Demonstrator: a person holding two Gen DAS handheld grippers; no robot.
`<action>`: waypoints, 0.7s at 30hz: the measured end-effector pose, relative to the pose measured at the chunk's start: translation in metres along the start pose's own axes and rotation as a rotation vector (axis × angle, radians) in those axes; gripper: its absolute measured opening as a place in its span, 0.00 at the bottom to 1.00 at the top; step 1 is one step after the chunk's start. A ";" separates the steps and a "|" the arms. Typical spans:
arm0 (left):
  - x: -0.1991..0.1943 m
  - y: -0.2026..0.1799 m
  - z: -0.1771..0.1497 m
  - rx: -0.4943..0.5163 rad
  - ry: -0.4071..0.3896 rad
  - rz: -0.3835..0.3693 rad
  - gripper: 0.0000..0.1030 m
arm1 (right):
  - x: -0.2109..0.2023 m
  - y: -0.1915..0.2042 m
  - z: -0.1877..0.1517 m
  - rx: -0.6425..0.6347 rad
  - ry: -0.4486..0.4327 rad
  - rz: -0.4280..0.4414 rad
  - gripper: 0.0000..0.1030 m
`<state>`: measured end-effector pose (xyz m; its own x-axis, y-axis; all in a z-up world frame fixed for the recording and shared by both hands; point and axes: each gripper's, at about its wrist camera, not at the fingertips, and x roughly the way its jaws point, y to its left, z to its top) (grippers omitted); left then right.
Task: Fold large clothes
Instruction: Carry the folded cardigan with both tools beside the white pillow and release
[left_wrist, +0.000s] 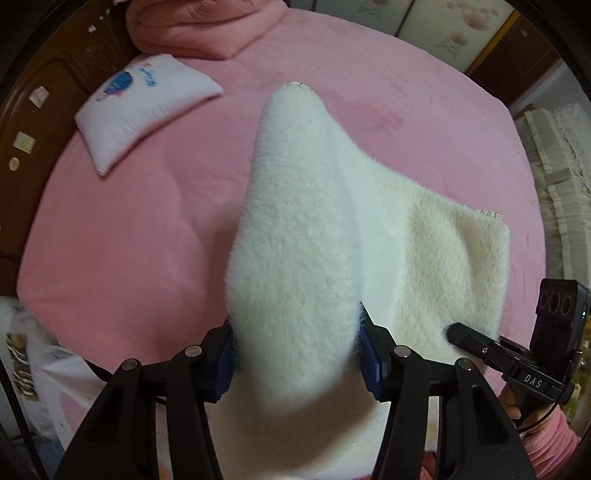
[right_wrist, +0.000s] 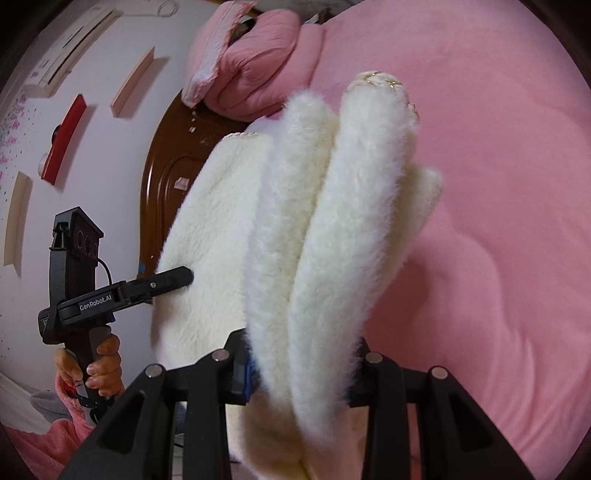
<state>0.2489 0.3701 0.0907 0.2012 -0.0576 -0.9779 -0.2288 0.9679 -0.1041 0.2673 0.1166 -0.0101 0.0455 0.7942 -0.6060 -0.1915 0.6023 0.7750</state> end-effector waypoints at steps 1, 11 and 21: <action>-0.001 0.013 0.011 -0.006 -0.013 0.016 0.52 | 0.012 0.008 0.011 -0.021 0.006 0.007 0.32; 0.087 0.129 0.099 -0.005 -0.131 0.120 0.52 | 0.150 0.008 0.077 -0.101 -0.048 0.037 0.32; 0.318 0.144 0.053 -0.008 -0.129 0.409 0.18 | 0.282 -0.121 0.067 -0.032 -0.072 -0.322 0.36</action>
<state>0.3305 0.5047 -0.2252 0.2099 0.3618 -0.9083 -0.3218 0.9028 0.2852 0.3691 0.2732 -0.2624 0.1780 0.5675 -0.8039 -0.1870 0.8216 0.5386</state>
